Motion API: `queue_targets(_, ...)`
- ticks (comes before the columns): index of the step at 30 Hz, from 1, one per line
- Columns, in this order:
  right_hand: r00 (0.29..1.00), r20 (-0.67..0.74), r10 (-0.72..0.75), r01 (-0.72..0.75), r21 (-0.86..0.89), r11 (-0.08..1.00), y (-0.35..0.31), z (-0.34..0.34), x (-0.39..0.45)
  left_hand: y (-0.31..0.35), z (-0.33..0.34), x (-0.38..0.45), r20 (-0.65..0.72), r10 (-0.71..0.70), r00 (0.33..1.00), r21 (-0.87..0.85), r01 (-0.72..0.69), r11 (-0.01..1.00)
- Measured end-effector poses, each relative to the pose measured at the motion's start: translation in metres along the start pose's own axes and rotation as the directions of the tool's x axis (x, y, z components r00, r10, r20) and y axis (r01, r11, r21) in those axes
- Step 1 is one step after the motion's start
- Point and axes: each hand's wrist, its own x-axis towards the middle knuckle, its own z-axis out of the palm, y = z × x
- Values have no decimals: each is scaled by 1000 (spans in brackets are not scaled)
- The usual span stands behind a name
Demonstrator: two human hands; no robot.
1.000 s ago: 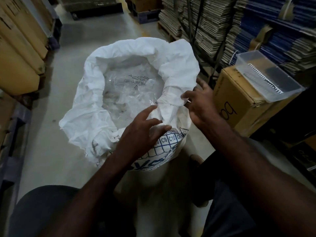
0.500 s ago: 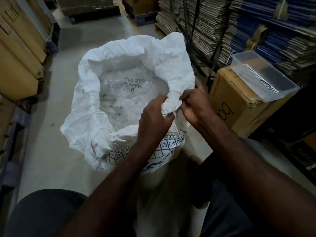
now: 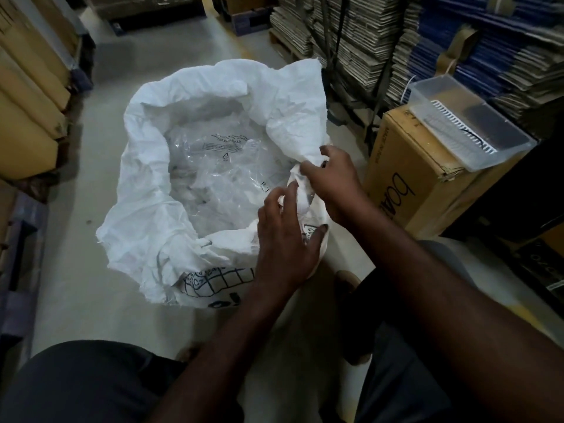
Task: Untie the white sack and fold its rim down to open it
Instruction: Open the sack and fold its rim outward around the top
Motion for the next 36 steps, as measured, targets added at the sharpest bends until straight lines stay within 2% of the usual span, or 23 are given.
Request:
queue_targets(2, 998, 53, 28, -37, 181, 983, -3, -3, 5, 4, -6, 2, 42, -166, 985, -250, 171, 953)
queue_targets(3, 996, 79, 46, -65, 253, 965, -5, -4, 7, 5, -12, 8, 42, -250, 967, -319, 250, 914)
queue_targets(5, 986, 141, 88, -136, 372, 918, -9, -8, 9, 0, -25, 25, 89, -339, 937, -294, 350, 890)
queue_targets(8, 951, 238, 199, -295, 500, 814, -11, -17, 14, -9, -34, 43, 249, -335, 909, -240, 393, 888)
queue_targets(10, 912, 296, 283, -406, 568, 715, -7, -23, 17, -6, -32, 45, 231, -339, 912, -223, 389, 894)
queue_targets(11, 898, 303, 320, -439, 565, 699, -4, -23, 20, -1, -28, 43, 186, -327, 927, -186, 360, 914)
queue_targets(12, 894, 272, 355, -447, 506, 738, -3, -23, 20, 5, -24, 40, 129, -297, 946, -142, 314, 939)
queue_targets(13, 905, 208, 371, -424, 380, 822, -3, -22, 20, 11, -19, 35, 70, -255, 964, -111, 262, 959)
queue_targets(14, 933, 110, 343, -358, 186, 915, -2, -22, 21, 17, -14, 30, 11, -208, 978, -95, 209, 973)
queue_targets(15, 972, 2, 235, -234, -52, 971, 1, -23, 22, 20, -8, 24, -42, -167, 985, -77, 163, 984)
queue_targets(16, 994, -68, 85, -100, -263, 960, 3, -24, 20, 20, -4, 20, -82, -141, 987, -64, 136, 989)
queue_targets(17, 995, -90, -35, 0, -364, 931, 8, -24, 21, 20, 1, 17, -115, -135, 984, -55, 130, 990)
queue_targets(19, 997, -34, -63, 49, -316, 948, 9, -22, 15, 19, 10, 12, -142, -163, 976, -55, 156, 986)
queue_targets(21, 998, 33, -45, 52, -282, 958, 14, -13, 14, 22, 14, 10, -55, -168, 984, -81, 164, 983)
queue_targets(24, 986, 79, -146, 165, -392, 905, 14, -10, 13, 15, -3, 21, 274, -104, 956, -171, 155, 973)
queue_targets(25, 978, 67, -197, 207, -400, 893, 14, -12, 14, 9, -16, 31, 333, -79, 940, -182, 146, 972)
queue_targets(27, 956, 11, -293, 272, -407, 872, 9, -17, 16, -5, -48, 60, 314, -1, 949, -175, 59, 983)
queue_targets(29, 931, -18, -364, 327, -401, 856, 2, -20, 16, -11, -73, 99, 260, 156, 953, -84, -139, 987)
queue_targets(31, 932, 13, -362, 341, -371, 864, 0, -21, 16, -10, -83, 142, 333, 286, 899, 51, -320, 946)
queue_targets(32, 941, 26, -339, 325, -358, 875, 1, -23, 17, -8, -83, 162, 386, 311, 868, 153, -393, 907)
queue_targets(34, 948, 30, -316, 306, -353, 884, 3, -27, 20, -4, -78, 199, 481, 336, 810, 382, -539, 750)
queue_targets(36, 940, 48, -336, 330, -362, 872, 5, -31, 22, 1, -69, 225, 607, 336, 721, 473, -667, 576)
